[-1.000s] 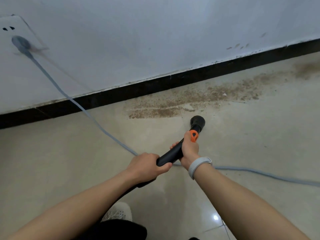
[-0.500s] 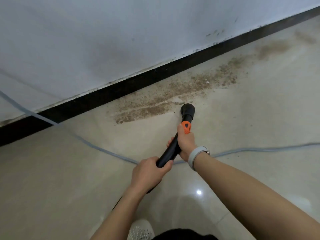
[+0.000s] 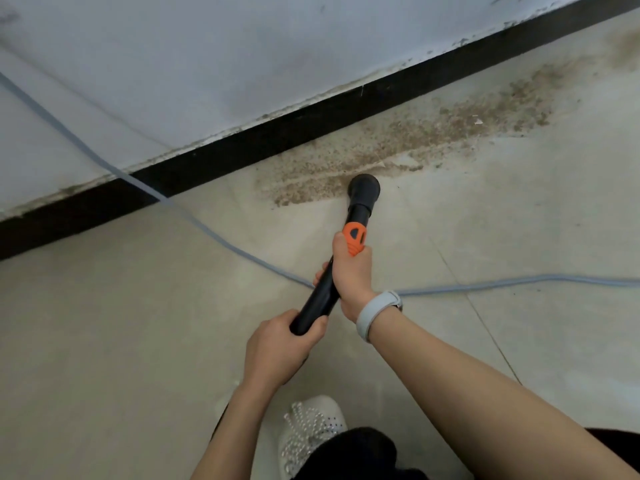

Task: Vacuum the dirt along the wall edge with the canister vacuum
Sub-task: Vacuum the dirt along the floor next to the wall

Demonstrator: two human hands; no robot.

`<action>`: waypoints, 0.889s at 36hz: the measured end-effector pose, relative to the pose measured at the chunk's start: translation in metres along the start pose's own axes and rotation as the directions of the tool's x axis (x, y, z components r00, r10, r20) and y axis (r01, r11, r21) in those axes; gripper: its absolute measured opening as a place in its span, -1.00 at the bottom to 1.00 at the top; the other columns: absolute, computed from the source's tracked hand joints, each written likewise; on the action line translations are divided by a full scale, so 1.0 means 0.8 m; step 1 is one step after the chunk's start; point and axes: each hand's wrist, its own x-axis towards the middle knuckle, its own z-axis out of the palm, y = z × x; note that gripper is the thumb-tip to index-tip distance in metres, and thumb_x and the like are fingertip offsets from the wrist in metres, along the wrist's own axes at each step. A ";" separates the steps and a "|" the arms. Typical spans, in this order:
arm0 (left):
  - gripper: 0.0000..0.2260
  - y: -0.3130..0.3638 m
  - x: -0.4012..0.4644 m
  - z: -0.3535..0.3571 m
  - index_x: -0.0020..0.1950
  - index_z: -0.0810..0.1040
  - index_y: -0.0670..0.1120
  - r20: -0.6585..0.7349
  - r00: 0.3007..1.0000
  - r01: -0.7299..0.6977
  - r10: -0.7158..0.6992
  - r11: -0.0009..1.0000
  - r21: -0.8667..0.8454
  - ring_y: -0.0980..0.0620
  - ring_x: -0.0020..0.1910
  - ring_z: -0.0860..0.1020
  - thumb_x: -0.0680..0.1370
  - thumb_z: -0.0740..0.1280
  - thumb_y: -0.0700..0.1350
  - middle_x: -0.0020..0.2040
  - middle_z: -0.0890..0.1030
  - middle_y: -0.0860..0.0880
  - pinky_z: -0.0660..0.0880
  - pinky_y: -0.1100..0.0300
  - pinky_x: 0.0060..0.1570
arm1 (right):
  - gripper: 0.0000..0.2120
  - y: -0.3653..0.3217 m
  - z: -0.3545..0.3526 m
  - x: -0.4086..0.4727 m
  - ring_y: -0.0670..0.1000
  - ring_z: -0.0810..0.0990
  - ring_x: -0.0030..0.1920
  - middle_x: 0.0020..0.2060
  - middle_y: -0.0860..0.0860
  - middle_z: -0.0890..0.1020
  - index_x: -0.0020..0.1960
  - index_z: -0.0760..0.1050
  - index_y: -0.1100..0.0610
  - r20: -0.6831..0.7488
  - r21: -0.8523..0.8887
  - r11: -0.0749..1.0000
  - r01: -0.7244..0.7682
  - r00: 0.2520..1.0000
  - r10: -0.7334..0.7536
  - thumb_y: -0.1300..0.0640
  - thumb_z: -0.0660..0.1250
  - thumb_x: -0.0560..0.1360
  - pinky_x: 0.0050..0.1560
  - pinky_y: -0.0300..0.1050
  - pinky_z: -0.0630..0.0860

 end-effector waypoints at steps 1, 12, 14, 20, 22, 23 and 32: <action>-0.51 -0.006 -0.006 0.000 -0.34 0.44 0.02 -0.009 1.000 0.017 -0.017 1.000 -0.013 0.10 -0.42 0.54 0.26 0.10 0.45 -0.47 0.57 0.06 0.44 0.16 -0.37 | -0.78 0.005 0.004 -0.005 0.01 0.45 -0.60 -0.48 0.06 0.44 0.03 0.23 0.11 0.022 -0.021 1.000 0.006 1.000 -0.006 0.01 0.23 0.60 -0.51 -0.15 0.48; -0.63 -0.060 -0.067 0.005 -0.35 0.47 -0.06 -0.126 0.961 0.215 -0.246 0.951 -0.223 -0.07 -0.43 0.52 0.34 0.26 0.25 -0.45 0.57 -0.05 0.45 0.04 -0.36 | -0.77 0.060 0.055 -0.052 0.05 0.43 -0.51 -0.35 0.10 0.44 -0.06 0.21 0.04 0.216 -0.198 0.980 -0.023 0.974 0.067 0.00 0.26 0.59 -0.43 -0.09 0.50; -0.63 -0.065 -0.072 0.008 -0.36 0.46 -0.07 -0.150 0.952 0.224 -0.266 0.943 -0.246 -0.05 -0.45 0.47 0.35 0.26 0.23 -0.47 0.54 -0.05 0.40 0.06 -0.38 | -0.76 0.067 0.063 -0.056 0.07 0.43 -0.50 -0.32 0.12 0.45 -0.04 0.21 0.04 0.252 -0.238 0.971 -0.011 0.965 0.072 -0.01 0.27 0.58 -0.40 -0.06 0.51; -0.60 -0.067 -0.070 0.017 -0.34 0.48 -0.10 -0.217 0.916 0.252 -0.336 0.906 -0.340 -0.03 -0.46 0.47 0.35 0.24 0.24 -0.46 0.55 -0.08 0.38 0.10 -0.42 | -0.73 0.066 0.081 -0.051 0.04 0.46 -0.52 -0.33 0.08 0.47 0.07 0.23 0.08 0.361 -0.337 0.941 0.013 0.925 0.116 -0.04 0.27 0.58 -0.34 0.00 0.58; -0.56 -0.063 -0.063 0.016 -0.34 0.48 -0.11 -0.232 0.911 0.243 -0.340 0.900 -0.363 -0.07 -0.44 0.51 0.33 0.21 0.29 -0.44 0.56 -0.09 0.39 0.11 -0.42 | -0.73 0.061 0.086 -0.044 0.04 0.46 -0.52 -0.33 0.07 0.46 0.06 0.22 0.08 0.371 -0.348 0.937 0.027 0.922 0.112 -0.04 0.27 0.58 -0.35 -0.02 0.57; -0.53 -0.061 -0.059 0.016 -0.34 0.48 -0.10 -0.235 0.911 0.239 -0.340 0.897 -0.371 -0.09 -0.42 0.53 0.32 0.19 0.32 -0.44 0.56 -0.10 0.40 0.10 -0.41 | -0.73 0.058 0.089 -0.041 0.03 0.46 -0.52 -0.34 0.06 0.46 0.06 0.22 0.09 0.372 -0.349 0.937 0.032 0.922 0.107 -0.03 0.27 0.58 -0.37 -0.03 0.56; -0.47 -0.043 -0.020 0.005 -0.34 0.50 -0.09 -0.271 0.897 0.233 -0.349 0.895 -0.380 -0.08 -0.38 0.56 0.29 0.16 0.39 -0.42 0.59 -0.08 0.48 0.02 -0.34 | -0.72 0.031 0.114 -0.010 0.08 0.45 -0.51 -0.32 0.11 0.45 0.05 0.23 0.11 0.387 -0.356 0.933 0.050 0.917 0.099 -0.02 0.28 0.58 -0.47 -0.10 0.53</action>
